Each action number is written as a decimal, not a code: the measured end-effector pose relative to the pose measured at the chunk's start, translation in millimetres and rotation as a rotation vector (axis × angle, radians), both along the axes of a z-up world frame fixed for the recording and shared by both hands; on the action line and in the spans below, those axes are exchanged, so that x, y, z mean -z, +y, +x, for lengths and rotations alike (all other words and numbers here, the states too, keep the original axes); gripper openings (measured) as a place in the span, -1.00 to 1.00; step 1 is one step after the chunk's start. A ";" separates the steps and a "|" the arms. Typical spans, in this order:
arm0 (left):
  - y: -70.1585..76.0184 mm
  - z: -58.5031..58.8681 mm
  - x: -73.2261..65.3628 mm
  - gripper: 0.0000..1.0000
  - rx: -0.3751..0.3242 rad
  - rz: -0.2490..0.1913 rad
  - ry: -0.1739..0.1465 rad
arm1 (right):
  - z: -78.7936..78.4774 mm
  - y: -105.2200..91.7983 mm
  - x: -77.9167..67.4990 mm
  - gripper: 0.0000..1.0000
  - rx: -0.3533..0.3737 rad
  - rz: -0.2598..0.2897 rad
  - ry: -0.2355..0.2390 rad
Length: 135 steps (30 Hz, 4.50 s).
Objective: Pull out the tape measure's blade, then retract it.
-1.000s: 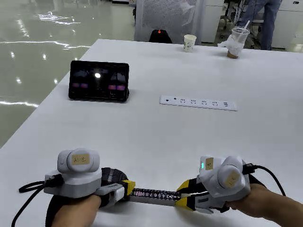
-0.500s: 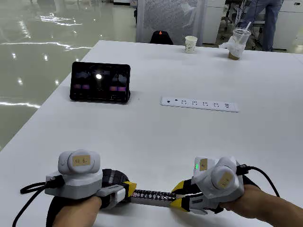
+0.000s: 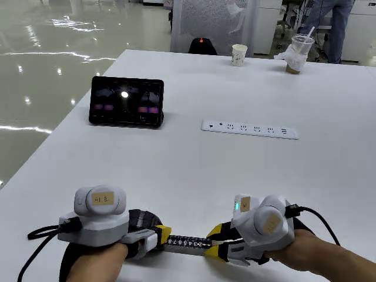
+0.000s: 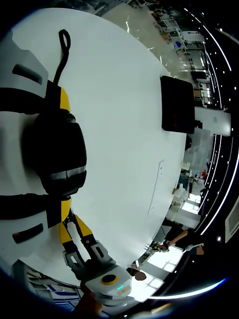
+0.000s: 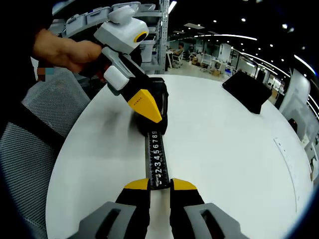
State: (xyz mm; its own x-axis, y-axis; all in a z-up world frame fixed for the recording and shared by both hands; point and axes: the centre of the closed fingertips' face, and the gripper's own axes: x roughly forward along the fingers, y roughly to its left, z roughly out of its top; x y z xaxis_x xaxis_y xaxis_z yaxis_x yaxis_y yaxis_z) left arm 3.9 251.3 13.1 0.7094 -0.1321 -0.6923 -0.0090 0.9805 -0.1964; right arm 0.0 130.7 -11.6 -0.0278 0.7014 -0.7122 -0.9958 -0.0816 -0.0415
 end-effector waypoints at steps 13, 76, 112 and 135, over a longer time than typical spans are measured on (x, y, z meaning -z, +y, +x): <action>1.1 1.6 2.1 0.19 0.000 -0.003 0.001 | -2.3 17.7 0.4 -0.77 -0.017 0.011 0.004; 0.1 1.2 2.4 0.22 0.002 -0.017 0.011 | -11.8 72.7 -0.3 -0.75 -0.095 0.004 -0.034; 16.1 -21.0 -14.0 0.36 0.137 0.052 -0.004 | 9.2 0.0 -10.9 -0.37 0.085 -0.065 -0.049; 7.2 -44.7 -13.3 0.59 0.269 0.041 -0.045 | 13.1 -52.6 -13.3 -0.03 0.294 -0.042 -0.002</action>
State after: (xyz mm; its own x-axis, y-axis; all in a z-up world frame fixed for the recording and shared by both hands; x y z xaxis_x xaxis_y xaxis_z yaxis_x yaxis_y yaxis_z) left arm -40.8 258.5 26.4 0.6828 -0.2929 -0.6693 0.2611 0.9535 -0.1508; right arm 13.1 78.1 1.7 0.1736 0.6491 -0.7407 -0.9769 0.2085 -0.0463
